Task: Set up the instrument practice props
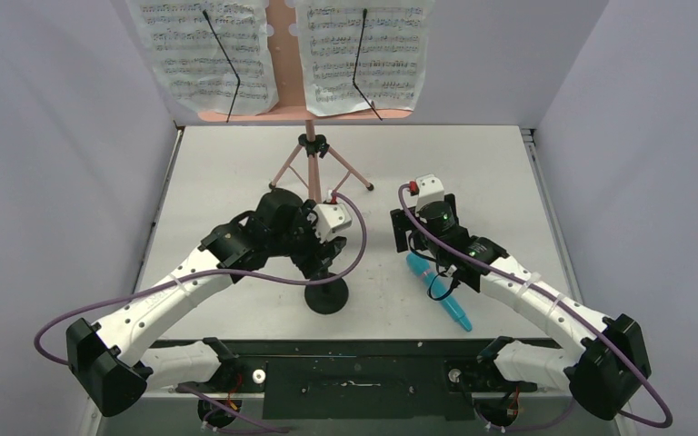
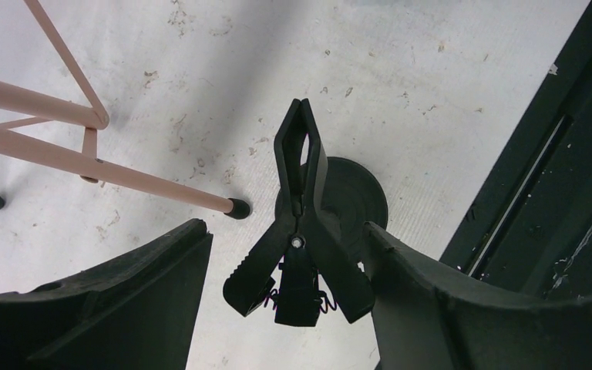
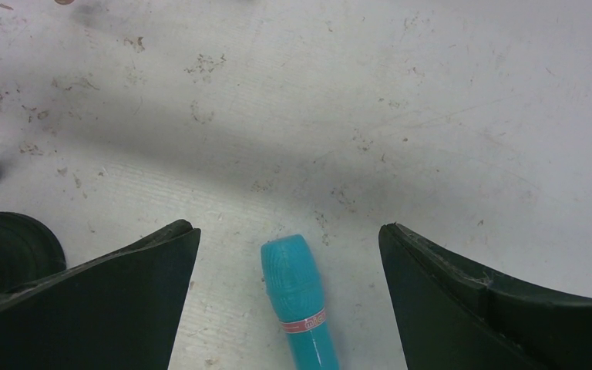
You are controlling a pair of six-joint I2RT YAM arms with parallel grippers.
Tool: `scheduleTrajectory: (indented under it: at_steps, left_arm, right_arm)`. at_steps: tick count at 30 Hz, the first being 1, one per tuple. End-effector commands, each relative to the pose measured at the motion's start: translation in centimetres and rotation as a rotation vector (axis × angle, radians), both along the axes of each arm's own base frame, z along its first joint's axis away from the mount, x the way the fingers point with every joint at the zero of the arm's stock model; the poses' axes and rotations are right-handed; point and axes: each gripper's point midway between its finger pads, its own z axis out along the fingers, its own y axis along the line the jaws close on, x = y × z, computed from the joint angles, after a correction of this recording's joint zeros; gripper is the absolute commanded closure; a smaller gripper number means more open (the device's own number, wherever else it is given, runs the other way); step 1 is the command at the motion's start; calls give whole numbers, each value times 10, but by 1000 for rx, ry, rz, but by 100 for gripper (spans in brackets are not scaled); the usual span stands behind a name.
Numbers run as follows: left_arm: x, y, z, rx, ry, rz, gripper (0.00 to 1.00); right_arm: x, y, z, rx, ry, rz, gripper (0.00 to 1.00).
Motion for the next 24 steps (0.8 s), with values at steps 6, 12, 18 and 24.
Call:
scheduleTrajectory:
  at_steps: [6,12,18,24]
  left_arm:
    - [13,-24,51,-132,-141,-62,36]
    - [18,-42,75,-242,-218,-110,40]
    - [21,-61,81,-283,-211,-162,47]
    - [25,-66,87,-280,-218,-184,49]
  right_arm:
    - [5,-8,1,-19,-14,-40,10]
    - [4,-17,-6,-34,18,-66,10]
    - [4,-20,-8,-41,30,-75,10]
    - [6,-24,-8,-51,33,-80,10]
